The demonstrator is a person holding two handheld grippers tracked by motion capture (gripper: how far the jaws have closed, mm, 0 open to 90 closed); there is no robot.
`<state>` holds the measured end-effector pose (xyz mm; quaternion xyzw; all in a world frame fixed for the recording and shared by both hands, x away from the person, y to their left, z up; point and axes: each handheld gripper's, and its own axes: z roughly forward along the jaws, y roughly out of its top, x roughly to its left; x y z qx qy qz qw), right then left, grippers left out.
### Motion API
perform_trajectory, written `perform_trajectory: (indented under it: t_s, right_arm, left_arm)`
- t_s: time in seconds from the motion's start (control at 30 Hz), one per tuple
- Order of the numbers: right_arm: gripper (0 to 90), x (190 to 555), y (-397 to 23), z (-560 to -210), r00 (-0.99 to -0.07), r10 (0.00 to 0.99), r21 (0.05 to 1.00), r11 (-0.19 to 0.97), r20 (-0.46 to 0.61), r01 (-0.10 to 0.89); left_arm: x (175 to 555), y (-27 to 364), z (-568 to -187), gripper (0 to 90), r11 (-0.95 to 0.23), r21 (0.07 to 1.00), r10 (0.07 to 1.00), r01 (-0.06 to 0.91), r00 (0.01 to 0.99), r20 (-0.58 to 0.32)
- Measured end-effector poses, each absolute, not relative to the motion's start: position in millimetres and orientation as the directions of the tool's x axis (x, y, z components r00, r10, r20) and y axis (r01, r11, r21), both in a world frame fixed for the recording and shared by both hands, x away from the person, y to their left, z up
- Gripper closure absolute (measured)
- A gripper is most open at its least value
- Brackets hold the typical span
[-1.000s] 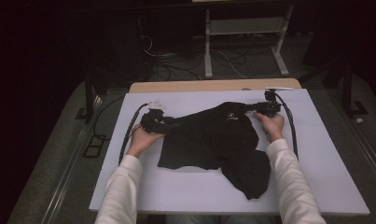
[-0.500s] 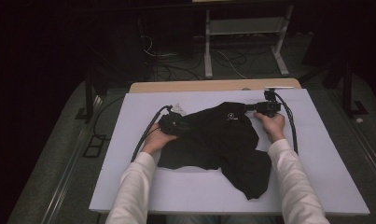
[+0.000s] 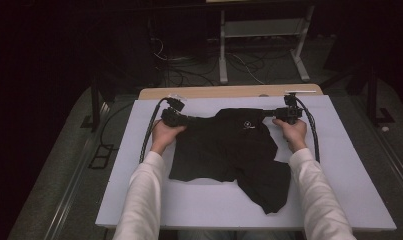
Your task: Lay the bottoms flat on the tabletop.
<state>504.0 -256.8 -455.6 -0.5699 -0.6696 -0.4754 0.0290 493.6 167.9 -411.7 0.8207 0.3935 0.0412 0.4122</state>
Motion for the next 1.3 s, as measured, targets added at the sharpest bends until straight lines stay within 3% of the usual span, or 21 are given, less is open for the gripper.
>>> perform_trajectory:
  t_s: [0.13,0.47,0.5,0.57,0.63,0.67,0.83,1.1,1.3]
  right_arm:
    - [83.8,504,-257,-453,-0.346,0.733,0.609,-0.117,0.586,0.785]
    - [83.4,513,-258,-438,-0.346,0.749,0.634,-0.125,0.565,0.764]
    - [82.2,514,-258,-437,-0.342,0.749,0.630,-0.126,0.567,0.767]
    - [80.0,515,-257,-437,-0.341,0.751,0.629,-0.126,0.565,0.767]
    - [75.6,515,-254,-437,-0.332,0.763,0.630,-0.125,0.555,0.767]
    - [68.9,515,-252,-437,-0.325,0.773,0.631,-0.122,0.544,0.766]
    - [60.2,513,-253,-435,-0.333,0.807,0.653,-0.084,0.487,0.753]
    - [38.3,511,-261,-432,-0.341,0.793,0.647,-0.086,0.504,0.757]
    - [28.3,511,-264,-434,-0.352,0.789,0.638,-0.064,0.503,0.767]
  left_arm:
    - [508,180,-409,85.9,-0.212,0.705,0.721,0.677,0.595,-0.354]
    - [523,188,-407,85.6,-0.139,0.693,0.756,0.708,0.527,-0.387]
    - [523,188,-407,84.0,-0.139,0.693,0.756,0.708,0.527,-0.387]
    - [524,189,-409,72.4,-0.093,0.695,0.762,0.713,0.500,-0.411]
    - [525,191,-409,62.5,-0.067,0.696,0.764,0.715,0.485,-0.425]
    - [524,191,-409,58.7,-0.075,0.705,0.776,0.706,0.485,-0.403]
    - [521,190,-409,44.3,-0.106,0.718,0.785,0.688,0.501,-0.364]
    - [515,184,-417,35.5,-0.131,0.734,0.792,0.667,0.515,-0.327]
    - [515,185,-422,31.8,-0.159,0.725,0.794,0.670,0.523,-0.310]
